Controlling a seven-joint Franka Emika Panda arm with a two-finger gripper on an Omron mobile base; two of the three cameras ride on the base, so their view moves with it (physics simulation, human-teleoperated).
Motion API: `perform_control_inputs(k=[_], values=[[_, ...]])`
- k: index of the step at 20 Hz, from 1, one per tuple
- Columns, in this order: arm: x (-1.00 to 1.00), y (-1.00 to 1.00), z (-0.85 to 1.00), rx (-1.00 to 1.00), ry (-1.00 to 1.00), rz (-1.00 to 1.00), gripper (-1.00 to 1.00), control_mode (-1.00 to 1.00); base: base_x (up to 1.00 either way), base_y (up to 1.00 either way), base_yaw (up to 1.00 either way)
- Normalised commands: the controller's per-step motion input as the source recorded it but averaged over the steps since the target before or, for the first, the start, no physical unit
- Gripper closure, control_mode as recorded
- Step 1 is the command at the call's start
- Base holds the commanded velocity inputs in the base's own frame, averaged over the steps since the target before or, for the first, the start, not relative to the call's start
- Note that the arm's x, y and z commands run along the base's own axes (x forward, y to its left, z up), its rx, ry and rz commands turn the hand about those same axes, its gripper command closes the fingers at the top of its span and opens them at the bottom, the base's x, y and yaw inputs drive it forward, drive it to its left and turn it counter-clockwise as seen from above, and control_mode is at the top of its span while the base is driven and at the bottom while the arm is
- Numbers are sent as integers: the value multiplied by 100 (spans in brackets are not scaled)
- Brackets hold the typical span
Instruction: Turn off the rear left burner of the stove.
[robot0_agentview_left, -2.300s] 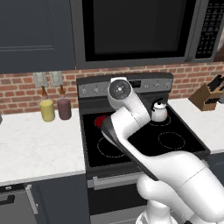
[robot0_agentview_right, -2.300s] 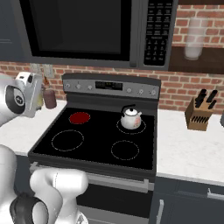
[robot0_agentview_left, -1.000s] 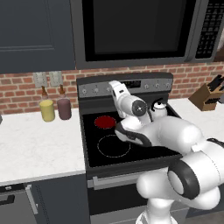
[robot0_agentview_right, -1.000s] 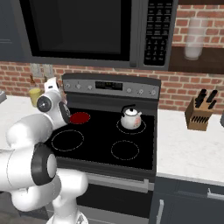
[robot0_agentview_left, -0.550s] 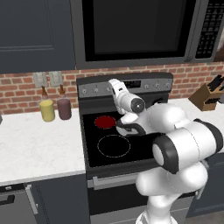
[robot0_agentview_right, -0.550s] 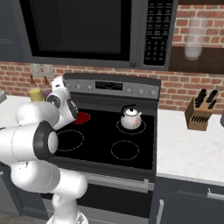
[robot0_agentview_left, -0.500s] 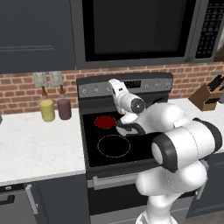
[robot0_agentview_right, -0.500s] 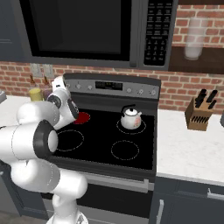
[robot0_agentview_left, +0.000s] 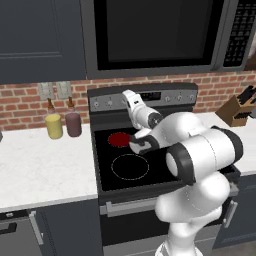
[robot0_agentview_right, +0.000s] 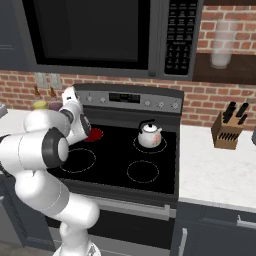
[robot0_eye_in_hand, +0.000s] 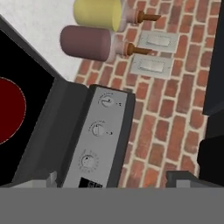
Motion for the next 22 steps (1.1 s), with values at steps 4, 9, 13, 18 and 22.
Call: perform_control_inputs(k=[4,9,13,18,22], values=[[13,44,-21,0,-6,-1,-100,-100,0,0,0],[1,39,-22,0,-1,0,-100,-100,0,0,0],[3,1,-14,0,1,0,-100,-100,0,0,0],[28,0,-26,-6,-2,-14,-100,-100,0,0,0],[22,0,-3,-5,-8,-19,-100,-100,0,0,0]])
